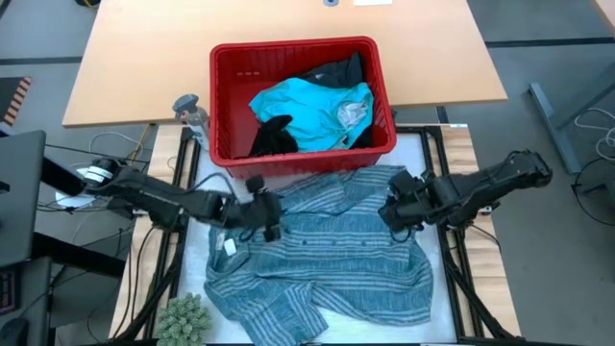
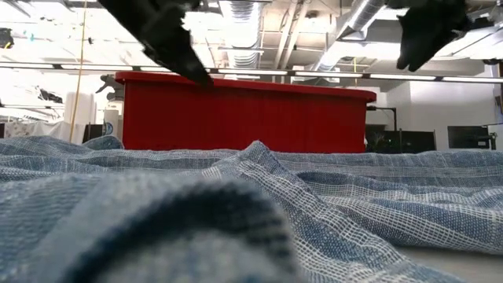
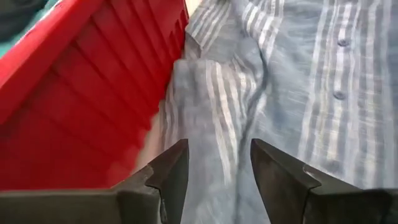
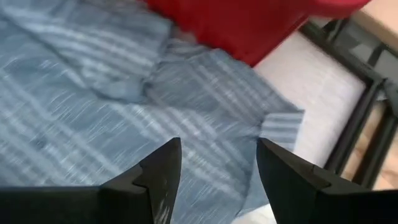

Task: Fold Laundry from Bin
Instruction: Fold the patterned blue shirt

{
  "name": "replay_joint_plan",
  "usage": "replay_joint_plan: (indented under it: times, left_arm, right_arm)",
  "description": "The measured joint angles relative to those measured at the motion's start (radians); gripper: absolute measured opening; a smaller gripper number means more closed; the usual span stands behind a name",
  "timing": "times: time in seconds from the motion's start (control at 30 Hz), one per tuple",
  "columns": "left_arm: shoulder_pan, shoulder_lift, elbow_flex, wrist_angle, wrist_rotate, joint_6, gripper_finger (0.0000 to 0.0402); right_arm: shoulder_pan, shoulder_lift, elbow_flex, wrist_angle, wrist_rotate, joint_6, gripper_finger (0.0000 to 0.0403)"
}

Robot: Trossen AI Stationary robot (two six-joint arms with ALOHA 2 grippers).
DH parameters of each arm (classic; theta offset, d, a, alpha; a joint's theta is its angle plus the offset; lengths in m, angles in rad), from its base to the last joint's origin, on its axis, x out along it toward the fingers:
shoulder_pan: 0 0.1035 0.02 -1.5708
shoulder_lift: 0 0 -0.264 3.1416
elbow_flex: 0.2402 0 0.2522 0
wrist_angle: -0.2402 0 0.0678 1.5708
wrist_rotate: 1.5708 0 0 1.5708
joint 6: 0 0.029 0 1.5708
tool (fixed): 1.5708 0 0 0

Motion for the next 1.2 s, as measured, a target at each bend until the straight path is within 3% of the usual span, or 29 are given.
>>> replay_joint_plan:
  times: [0.27,0.67,0.8,1.07,1.2]
  left_arm:
    - [0.197,0.136,0.000,0.038,0.329,0.126,0.0176]
    - [0.344,0.360,0.000,0.092,0.489,0.096,0.0176]
    - [0.347,0.382,0.001,0.095,0.475,0.044,0.0165]
    - [0.277,0.259,0.000,-0.003,0.387,-0.015,0.0015]
    - [0.244,0.174,0.000,-0.106,0.282,-0.046,0.0004]
  right_arm:
    - [0.094,0.025,0.000,0.003,-0.003,0.030,0.0234]
    - [0.141,0.027,0.000,0.013,0.000,0.043,0.0234]
    - [0.150,0.027,0.000,0.020,-0.002,0.043,0.0234]
    - [0.149,0.048,-0.043,0.131,0.046,0.100,0.0211]
    - [0.117,0.101,-0.154,0.239,0.041,0.123,0.0184]
